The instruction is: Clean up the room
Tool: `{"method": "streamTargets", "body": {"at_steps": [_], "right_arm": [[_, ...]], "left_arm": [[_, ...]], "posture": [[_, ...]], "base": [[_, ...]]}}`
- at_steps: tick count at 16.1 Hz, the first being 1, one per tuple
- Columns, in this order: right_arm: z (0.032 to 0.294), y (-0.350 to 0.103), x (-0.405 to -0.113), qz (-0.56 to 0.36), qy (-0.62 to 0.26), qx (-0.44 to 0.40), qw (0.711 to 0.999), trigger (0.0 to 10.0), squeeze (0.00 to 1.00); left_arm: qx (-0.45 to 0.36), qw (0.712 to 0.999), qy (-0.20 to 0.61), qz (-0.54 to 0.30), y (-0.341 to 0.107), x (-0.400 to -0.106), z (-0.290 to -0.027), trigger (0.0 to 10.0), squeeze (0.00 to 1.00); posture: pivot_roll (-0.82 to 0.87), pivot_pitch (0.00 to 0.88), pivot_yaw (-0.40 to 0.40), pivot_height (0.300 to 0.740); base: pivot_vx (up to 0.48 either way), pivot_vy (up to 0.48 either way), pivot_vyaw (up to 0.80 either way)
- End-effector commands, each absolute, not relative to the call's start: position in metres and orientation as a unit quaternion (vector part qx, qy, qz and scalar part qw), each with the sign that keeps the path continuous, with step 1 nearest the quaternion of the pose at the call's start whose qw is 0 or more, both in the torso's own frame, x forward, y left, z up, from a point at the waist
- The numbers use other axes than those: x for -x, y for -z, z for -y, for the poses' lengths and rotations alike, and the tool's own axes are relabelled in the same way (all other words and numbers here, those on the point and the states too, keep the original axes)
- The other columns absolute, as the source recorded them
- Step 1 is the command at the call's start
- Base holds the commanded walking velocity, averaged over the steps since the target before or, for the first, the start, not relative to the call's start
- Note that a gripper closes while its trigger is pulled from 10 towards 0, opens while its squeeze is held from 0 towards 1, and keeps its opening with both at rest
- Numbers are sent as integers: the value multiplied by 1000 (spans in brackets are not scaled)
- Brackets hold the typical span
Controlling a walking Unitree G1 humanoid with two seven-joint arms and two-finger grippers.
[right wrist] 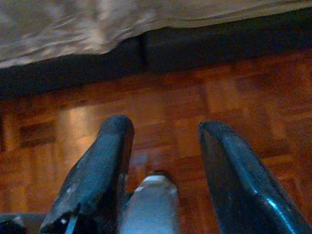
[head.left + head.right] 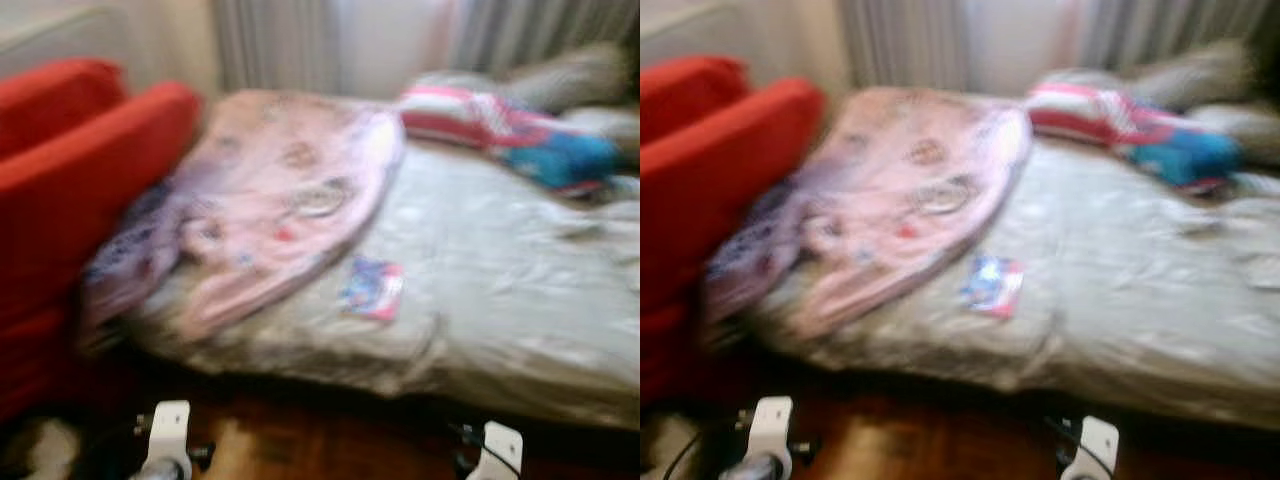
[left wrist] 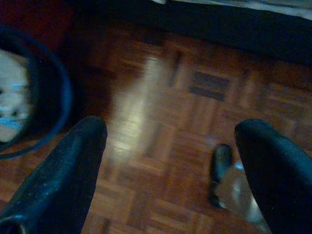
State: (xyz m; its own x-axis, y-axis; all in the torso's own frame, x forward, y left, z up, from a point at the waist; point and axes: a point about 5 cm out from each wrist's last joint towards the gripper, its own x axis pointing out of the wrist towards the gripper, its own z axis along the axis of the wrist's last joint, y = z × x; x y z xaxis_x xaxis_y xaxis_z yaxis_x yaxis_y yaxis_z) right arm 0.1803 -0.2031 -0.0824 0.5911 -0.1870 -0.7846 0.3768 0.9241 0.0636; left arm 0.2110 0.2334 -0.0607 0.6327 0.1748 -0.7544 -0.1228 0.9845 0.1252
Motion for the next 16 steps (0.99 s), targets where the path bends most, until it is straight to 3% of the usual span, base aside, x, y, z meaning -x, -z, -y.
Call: {"method": "streamTargets", "body": {"at_steps": [1,16], "right_arm": [[209,85,-173,-431,167,-107,881,10000,0],[208,82,-178,-422,154,-95,889,10000,0]], "left_arm": [[-23,902,-76,-425,63,-210,-227,10000,0],[-13,905,-81,-418,63,-210,-229,10000,0]], "posture": [[135,16,22,705],[138,41,19,705]], "base": [[0,0,0],[16,0,0]]}}
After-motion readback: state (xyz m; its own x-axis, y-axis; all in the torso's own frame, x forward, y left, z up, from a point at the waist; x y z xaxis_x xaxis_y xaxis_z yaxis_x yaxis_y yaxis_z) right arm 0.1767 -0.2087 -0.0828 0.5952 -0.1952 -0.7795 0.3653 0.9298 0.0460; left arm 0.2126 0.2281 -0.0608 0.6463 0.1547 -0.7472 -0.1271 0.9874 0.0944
